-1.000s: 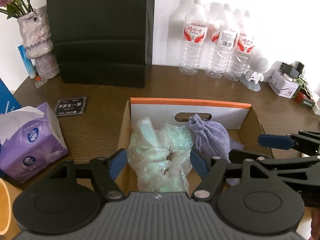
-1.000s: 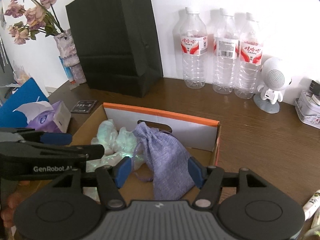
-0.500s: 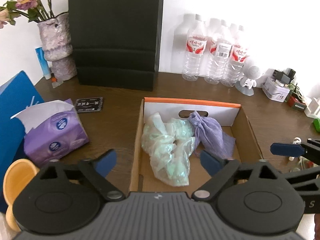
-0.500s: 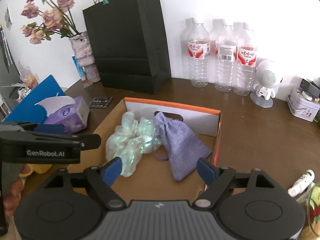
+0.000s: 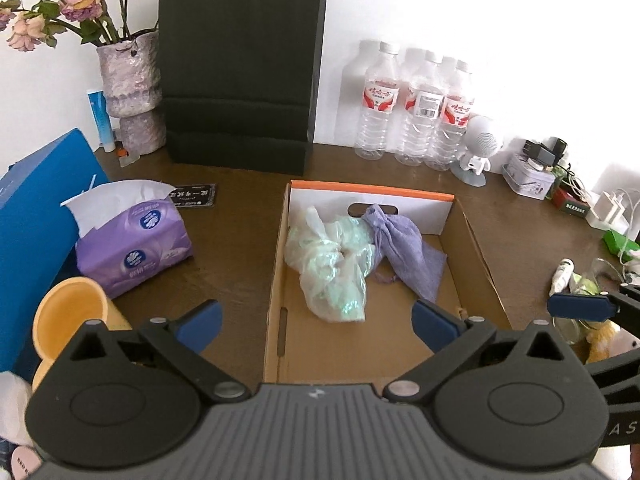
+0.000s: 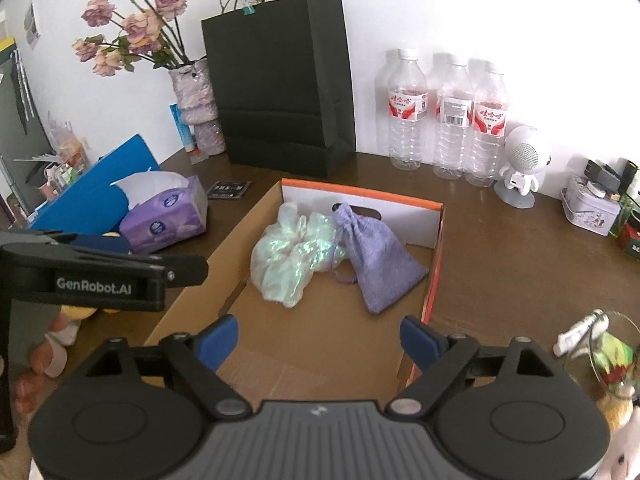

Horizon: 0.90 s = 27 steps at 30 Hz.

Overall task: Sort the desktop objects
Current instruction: 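Withdraw both tools up and away from the orange box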

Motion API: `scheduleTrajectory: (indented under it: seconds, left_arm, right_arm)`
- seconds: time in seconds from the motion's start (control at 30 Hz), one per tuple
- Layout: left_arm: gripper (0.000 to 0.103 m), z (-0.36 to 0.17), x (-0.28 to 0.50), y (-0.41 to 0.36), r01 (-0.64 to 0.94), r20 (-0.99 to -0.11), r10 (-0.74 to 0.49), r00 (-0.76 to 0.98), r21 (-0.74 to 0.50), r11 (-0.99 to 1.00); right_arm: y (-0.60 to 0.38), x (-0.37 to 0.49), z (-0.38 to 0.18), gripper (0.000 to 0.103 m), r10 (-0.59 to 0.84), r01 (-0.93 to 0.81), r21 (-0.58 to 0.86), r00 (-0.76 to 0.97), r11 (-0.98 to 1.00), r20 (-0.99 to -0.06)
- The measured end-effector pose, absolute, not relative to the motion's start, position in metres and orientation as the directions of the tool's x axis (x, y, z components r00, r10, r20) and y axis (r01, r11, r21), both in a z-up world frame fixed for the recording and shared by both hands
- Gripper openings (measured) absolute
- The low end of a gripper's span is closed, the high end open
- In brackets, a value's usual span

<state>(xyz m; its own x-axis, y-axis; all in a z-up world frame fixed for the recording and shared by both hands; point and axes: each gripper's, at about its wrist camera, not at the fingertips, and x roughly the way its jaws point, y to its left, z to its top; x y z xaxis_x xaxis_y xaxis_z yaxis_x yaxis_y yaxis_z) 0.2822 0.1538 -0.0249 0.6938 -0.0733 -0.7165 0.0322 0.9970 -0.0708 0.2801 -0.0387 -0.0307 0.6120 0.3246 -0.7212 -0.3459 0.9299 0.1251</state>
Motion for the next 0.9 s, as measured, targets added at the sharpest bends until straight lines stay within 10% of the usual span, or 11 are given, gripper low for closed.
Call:
scheduleTrajectory:
  seconds: [0.9]
  left_arm:
    - [0.103, -0.022, 0.208, 0.149, 0.141, -0.719, -0.172, 0.674, -0.103, 0.985]
  right_arm:
    - [-0.054, 0.177, -0.013, 0.088, 0.334, -0.355, 0.124, 0.628, 0.927, -0.703]
